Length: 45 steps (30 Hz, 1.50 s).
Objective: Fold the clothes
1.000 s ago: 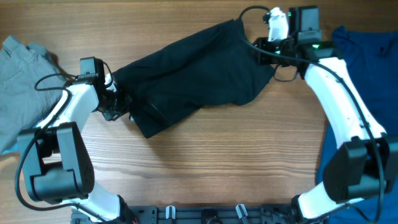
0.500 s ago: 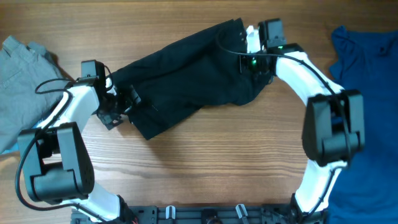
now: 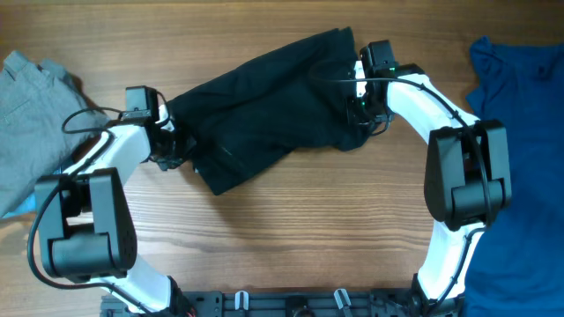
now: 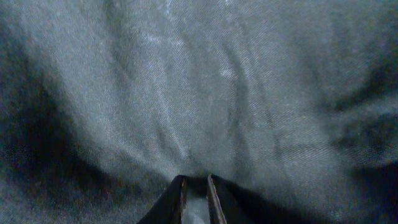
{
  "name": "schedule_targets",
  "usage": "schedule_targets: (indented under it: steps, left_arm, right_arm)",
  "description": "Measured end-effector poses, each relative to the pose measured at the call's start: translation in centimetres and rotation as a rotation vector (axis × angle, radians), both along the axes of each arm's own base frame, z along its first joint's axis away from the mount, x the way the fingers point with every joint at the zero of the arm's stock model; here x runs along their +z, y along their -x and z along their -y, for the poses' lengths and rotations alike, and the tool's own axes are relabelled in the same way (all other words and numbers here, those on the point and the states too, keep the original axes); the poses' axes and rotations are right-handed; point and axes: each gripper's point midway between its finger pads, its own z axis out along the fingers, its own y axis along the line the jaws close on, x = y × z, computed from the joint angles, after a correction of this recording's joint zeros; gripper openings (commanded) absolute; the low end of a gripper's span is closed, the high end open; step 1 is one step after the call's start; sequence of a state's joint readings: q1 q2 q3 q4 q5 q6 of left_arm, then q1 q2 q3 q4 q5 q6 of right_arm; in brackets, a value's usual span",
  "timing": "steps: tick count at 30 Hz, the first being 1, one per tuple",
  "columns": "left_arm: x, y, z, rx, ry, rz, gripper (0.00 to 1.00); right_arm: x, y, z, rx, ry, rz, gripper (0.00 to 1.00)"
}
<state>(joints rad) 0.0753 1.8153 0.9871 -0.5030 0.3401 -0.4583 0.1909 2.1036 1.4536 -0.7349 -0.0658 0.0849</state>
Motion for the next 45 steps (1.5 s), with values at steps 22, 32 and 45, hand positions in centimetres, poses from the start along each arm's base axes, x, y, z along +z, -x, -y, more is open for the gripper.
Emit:
schedule_targets:
  steps: [22, 32, 45]
  left_arm:
    - [1.4, 2.6, -1.0, -0.065, -0.089, -0.174, 0.85]
    - [0.4, 0.0, -1.8, -0.039, -0.132, -0.103, 0.90]
    - [0.4, -2.5, -1.8, -0.027, -0.127, -0.031, 0.66]
  right_arm:
    - [0.0, 2.6, 1.7, -0.019, 0.043, -0.104, 0.25]
    - [4.9, -5.7, 0.0, -0.021, -0.059, 0.192, 0.44]
    - [3.1, -7.2, -0.6, -0.006, -0.083, 0.227, 0.44]
